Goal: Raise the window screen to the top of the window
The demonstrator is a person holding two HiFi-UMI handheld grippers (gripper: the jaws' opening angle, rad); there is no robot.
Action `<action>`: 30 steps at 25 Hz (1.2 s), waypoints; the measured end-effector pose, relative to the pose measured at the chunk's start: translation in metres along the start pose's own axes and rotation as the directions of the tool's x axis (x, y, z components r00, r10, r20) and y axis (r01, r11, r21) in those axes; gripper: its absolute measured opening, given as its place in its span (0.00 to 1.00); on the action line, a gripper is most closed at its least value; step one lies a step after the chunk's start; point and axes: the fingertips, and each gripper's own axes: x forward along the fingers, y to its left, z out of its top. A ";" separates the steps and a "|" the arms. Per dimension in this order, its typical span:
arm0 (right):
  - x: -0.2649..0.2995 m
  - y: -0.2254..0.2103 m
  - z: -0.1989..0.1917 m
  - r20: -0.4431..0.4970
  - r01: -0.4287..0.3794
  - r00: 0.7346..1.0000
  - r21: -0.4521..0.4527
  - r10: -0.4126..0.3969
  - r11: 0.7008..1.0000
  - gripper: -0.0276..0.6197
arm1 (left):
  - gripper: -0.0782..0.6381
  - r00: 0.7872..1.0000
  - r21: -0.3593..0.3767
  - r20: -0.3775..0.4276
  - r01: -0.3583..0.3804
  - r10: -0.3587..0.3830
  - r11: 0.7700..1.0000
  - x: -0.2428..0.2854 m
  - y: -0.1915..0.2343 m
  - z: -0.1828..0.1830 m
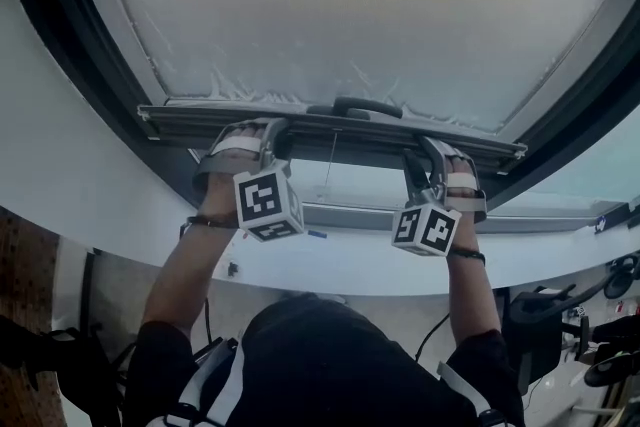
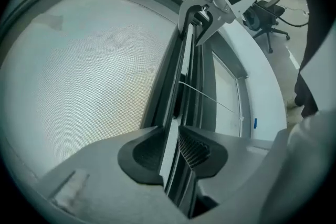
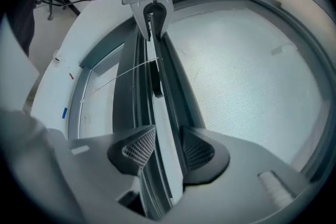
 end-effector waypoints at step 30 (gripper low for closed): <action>0.027 0.187 0.063 0.385 -0.475 0.866 0.833 0.319 0.285 0.26 | 0.14 0.989 0.096 -0.089 0.124 -0.116 0.988 -0.031 0.069 0.017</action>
